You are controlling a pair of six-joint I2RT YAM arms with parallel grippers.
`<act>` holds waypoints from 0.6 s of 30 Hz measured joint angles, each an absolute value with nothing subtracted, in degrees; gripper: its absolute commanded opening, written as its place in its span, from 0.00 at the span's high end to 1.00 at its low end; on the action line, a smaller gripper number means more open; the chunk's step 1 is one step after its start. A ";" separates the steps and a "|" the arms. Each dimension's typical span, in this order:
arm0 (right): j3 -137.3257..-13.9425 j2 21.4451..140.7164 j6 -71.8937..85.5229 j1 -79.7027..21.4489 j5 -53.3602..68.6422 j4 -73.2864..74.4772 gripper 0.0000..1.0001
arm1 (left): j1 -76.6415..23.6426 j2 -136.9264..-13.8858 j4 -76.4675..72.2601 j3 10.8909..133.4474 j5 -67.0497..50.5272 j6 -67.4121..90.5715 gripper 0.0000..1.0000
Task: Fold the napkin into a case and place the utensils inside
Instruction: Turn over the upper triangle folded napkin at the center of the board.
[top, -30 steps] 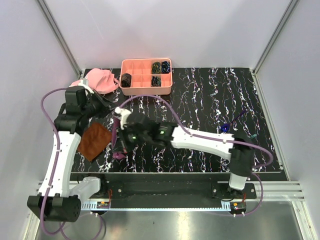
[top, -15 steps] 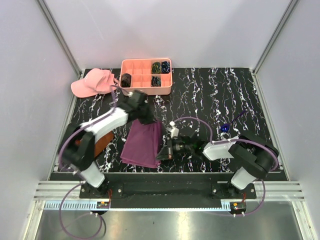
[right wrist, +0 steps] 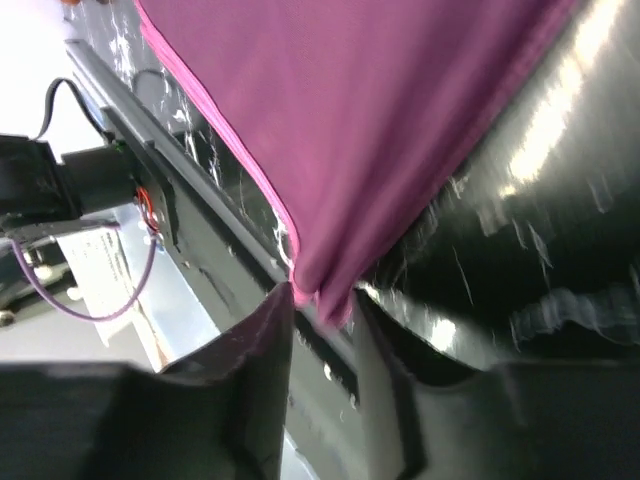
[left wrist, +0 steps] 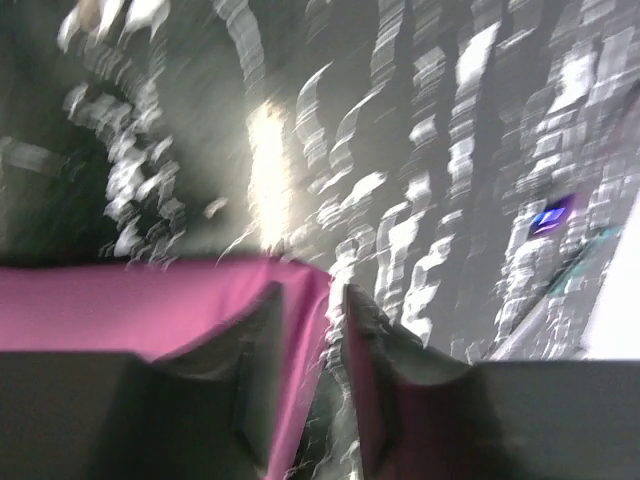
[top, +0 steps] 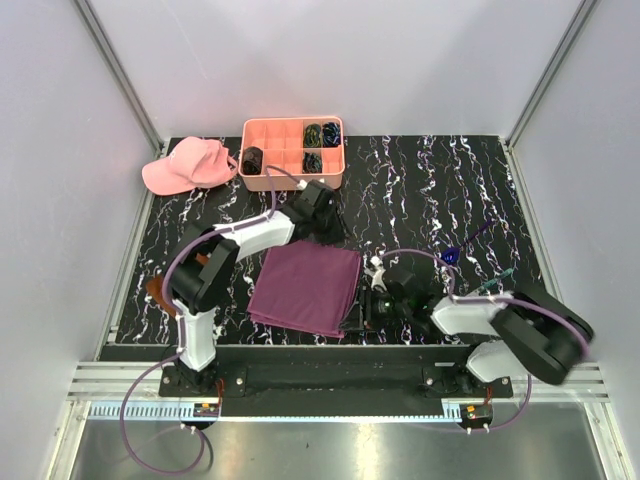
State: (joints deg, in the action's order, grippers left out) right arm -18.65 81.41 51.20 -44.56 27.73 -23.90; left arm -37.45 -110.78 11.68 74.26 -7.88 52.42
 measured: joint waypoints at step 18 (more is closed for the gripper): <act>-36.84 77.49 42.30 -28.73 14.94 14.55 0.29 | -39.68 -80.14 12.08 57.82 -13.26 45.52 0.38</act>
State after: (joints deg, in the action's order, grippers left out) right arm -36.84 77.49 42.30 -28.73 14.94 14.55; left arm -39.68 -80.14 12.08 57.82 -13.26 45.52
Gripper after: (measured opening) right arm 0.759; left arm 0.613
